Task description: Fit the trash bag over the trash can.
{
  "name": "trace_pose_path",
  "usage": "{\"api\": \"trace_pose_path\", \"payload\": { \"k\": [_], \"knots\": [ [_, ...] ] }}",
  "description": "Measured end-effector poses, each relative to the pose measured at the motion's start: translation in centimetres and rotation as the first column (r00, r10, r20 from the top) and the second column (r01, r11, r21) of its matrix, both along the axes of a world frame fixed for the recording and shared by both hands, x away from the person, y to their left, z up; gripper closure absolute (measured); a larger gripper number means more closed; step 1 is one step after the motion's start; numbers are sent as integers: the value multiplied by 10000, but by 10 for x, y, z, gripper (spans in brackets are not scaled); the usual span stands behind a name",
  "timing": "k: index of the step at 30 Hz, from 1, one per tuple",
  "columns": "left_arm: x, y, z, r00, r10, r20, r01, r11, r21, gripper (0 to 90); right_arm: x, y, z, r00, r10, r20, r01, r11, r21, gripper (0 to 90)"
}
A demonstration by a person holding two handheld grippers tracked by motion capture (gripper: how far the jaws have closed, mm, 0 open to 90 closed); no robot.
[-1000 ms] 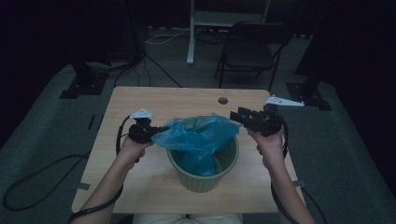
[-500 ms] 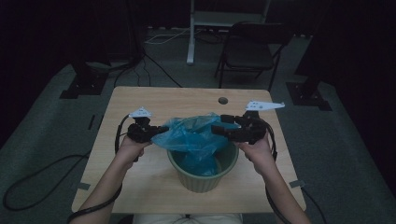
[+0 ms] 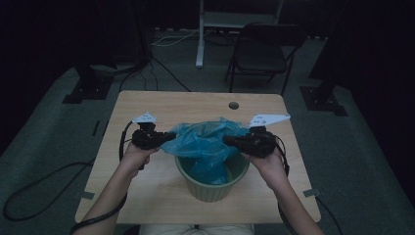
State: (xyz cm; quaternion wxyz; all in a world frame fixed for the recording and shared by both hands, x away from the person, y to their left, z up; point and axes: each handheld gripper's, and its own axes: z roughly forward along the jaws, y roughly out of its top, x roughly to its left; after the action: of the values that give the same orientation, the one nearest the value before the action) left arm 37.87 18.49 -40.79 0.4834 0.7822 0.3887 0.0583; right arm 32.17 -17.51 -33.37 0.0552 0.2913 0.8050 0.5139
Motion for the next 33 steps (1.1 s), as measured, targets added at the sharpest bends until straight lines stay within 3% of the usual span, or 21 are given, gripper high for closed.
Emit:
{"api": "trace_pose_path", "payload": {
  "k": [2,4,9,12,15,16,17,18,21,25,29,31,33],
  "knots": [
    [-3,3,1,9999,-58,87,59,10000,-48,857,-16,-10,4,9998,131,141,-136,9993,352,900],
    [-5,5,2,10000,-12,97,13,10000,-53,857,-26,-15,4,9996,224,188,-230,9993,292,900],
    [-11,11,3,9999,-126,84,127,9998,-130,872,-54,-32,0,9986,507,151,-520,9936,1006,900],
    [-14,12,3,9996,-270,36,270,9996,-85,888,-63,-38,-4,9984,566,45,-567,9910,1215,900],
    [-17,14,4,9994,-353,27,353,9994,25,888,-77,-43,-27,9907,1182,-676,-1062,9814,1601,900],
    [-17,14,3,9995,-305,28,305,9995,28,887,-79,-43,-33,9864,1346,-946,-1176,9790,1663,900],
    [-17,14,3,9995,-305,28,305,9995,28,888,-79,-43,-33,9864,1346,-946,-1176,9790,1663,900],
    [-16,15,2,9996,-278,-26,278,9996,89,888,-79,-43,-48,9755,1633,-1476,-1336,9721,1928,900],
    [-14,14,-1,9998,-209,-78,212,9993,314,888,-79,-42,-70,9623,1663,-2151,-1311,9769,1688,900],
    [-10,11,-10,9996,-109,-260,122,9986,506,888,-71,-48,-93,9687,530,-2423,-352,9964,773,900],
    [-4,7,-22,9985,-66,-536,96,9984,552,889,-59,-51,-116,9546,65,-2979,74,9989,453,900],
    [-1,4,-28,9973,-93,-727,120,9992,371,888,-54,-51,-124,9423,258,-3337,-4,9971,760,900],
    [0,-1,-32,9961,-182,-861,214,9991,355,889,-52,-50,-128,9382,333,-3446,-14,9957,922,900]
  ]
}}
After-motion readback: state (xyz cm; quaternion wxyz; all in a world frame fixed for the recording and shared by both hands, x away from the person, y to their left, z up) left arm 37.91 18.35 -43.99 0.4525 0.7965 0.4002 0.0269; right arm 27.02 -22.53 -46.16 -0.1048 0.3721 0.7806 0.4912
